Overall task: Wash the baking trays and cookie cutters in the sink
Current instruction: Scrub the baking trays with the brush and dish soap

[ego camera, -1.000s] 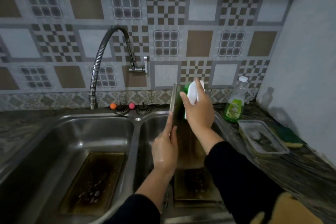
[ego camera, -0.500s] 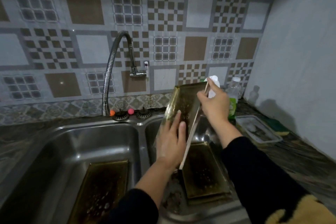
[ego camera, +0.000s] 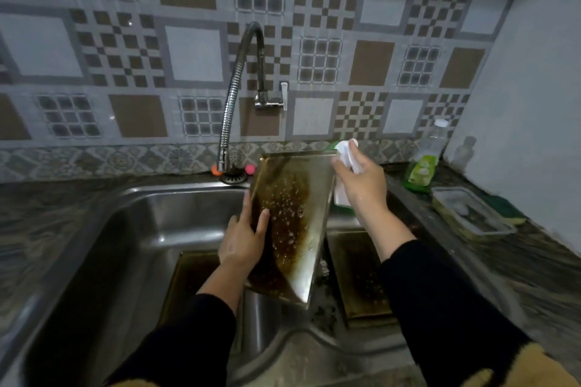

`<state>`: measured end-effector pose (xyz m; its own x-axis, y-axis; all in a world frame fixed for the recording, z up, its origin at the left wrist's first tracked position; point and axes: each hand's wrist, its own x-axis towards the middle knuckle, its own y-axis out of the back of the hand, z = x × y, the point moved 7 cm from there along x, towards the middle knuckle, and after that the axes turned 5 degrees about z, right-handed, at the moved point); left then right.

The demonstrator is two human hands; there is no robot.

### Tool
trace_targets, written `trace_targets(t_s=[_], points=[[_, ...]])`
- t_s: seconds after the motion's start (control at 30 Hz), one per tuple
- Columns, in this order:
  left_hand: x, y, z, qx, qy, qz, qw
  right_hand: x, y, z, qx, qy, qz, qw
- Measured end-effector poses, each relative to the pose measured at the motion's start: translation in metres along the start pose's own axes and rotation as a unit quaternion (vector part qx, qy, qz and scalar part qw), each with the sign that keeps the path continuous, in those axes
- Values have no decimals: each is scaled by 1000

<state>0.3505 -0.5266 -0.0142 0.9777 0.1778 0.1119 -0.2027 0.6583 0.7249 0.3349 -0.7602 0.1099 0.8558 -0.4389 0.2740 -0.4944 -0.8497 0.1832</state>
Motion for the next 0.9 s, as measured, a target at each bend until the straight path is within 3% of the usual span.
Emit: trace_targets(t_s=[0.17, 0.43, 0.67, 0.9], points=[[-1, 24, -80, 71, 87, 23, 993, -15, -40, 18, -103, 13, -44, 994], [-15, 27, -212, 120, 238, -44, 963, -32, -81, 41, -169, 9, -99, 981], [-20, 2, -251, 126, 267, -121, 948, -35, -99, 58, -139, -13, -129, 982], [-26, -10, -262, 46, 299, -150, 941, -36, -104, 64, -142, -12, -151, 978]])
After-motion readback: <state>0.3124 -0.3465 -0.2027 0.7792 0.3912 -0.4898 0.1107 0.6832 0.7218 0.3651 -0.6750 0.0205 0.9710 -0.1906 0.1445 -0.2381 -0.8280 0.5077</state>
